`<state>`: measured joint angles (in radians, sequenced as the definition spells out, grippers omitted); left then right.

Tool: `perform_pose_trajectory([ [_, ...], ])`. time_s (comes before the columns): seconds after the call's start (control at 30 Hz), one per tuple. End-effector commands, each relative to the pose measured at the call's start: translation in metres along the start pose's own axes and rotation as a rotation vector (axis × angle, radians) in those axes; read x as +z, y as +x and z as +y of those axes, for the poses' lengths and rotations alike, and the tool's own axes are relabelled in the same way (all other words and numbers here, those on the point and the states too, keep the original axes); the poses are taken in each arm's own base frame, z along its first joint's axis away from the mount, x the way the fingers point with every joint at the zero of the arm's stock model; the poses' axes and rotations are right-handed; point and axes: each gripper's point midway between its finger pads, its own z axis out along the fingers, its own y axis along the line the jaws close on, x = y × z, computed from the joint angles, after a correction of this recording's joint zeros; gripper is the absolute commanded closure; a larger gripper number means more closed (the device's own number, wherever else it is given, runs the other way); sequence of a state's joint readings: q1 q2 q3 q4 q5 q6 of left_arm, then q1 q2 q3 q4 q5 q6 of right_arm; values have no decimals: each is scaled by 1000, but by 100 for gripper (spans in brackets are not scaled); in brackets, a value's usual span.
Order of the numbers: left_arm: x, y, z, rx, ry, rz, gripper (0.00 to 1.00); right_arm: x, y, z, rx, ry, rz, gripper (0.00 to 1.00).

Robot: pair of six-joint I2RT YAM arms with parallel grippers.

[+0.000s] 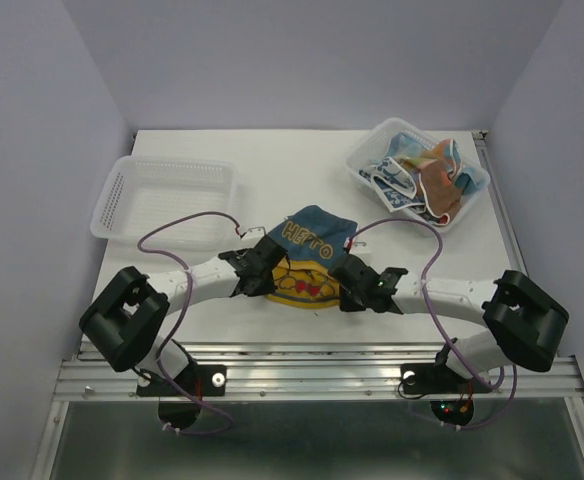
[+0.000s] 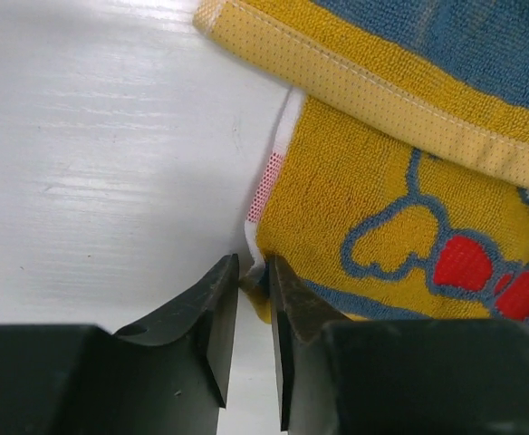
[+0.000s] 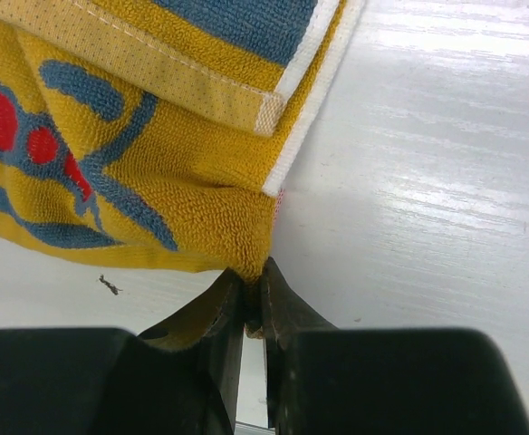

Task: Fold and stack the towels
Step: Flatten out the crumpled towel

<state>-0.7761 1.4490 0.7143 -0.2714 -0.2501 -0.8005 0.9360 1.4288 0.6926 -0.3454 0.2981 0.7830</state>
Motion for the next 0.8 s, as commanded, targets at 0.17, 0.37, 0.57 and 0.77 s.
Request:
perform_pose_trajectory([
  [0.17, 6, 15, 16, 85, -137, 46, 100, -8, -19, -1, -8, -35, -72, 88],
  [0.37, -59, -35, -42, 35, 102, -169, 100, -40, -48, 18, -16, -154, -175, 99],
  [0.57, -169, -105, -77, -97, 422, -438, 100, -108, -98, 44, -3, -332, -350, 99],
  [0.77, -258, -149, -86, -167, 617, -601, 100, -201, -161, 61, 24, -460, -557, 99],
])
